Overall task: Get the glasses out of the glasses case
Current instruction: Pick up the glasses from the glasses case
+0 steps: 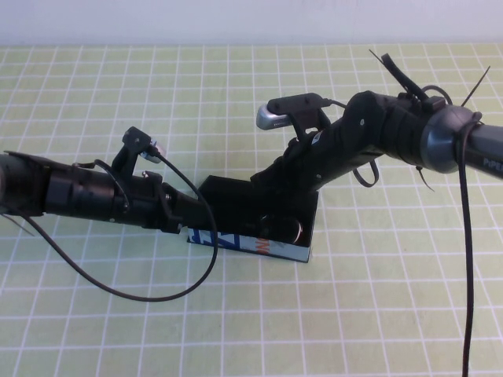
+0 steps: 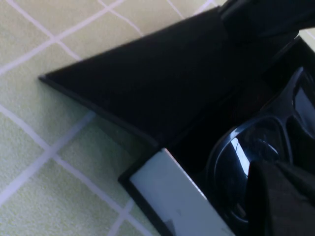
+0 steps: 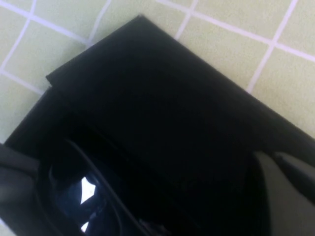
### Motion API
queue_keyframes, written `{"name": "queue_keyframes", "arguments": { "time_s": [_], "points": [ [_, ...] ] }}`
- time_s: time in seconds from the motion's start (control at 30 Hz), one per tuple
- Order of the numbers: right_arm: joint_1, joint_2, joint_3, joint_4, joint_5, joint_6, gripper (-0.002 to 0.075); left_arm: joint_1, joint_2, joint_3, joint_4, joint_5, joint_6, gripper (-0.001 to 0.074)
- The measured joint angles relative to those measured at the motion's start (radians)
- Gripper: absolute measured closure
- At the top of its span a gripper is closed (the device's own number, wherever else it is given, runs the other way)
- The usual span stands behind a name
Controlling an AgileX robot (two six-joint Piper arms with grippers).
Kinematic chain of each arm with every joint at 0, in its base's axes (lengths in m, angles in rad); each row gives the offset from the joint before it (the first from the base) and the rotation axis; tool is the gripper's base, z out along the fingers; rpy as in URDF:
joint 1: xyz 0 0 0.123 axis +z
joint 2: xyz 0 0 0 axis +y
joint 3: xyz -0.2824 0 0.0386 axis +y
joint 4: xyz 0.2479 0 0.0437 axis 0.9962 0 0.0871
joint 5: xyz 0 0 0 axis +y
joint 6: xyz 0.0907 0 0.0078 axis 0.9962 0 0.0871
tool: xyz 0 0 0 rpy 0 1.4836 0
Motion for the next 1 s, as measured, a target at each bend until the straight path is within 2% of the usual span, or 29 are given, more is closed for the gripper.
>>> {"name": "queue_keyframes", "arguments": {
  "time_s": [0.53,0.63,0.8,0.87,1.0],
  "points": [
    [-0.004,-0.121,-0.001,0.004,0.150,0.006,0.0742,0.000,-0.011,-0.032,0.025,0.035,0.008,0.0739],
    [-0.004,-0.141,-0.001,0.032,0.243,-0.089,0.0742,0.004,-0.011,-0.032,0.032,0.035,0.001,0.0739],
    [0.040,-0.145,-0.007,0.084,0.386,-0.363,0.0729,0.024,-0.011,-0.032,0.032,0.033,-0.004,0.0739],
    [0.065,-0.145,-0.009,0.079,0.389,-0.459,0.0694,0.030,-0.011,-0.032,0.032,0.024,-0.013,0.0739],
    [0.102,-0.145,-0.009,0.026,0.347,-0.560,0.0571,0.033,-0.011,-0.032,0.030,0.017,-0.021,0.0739]
  ]
}}
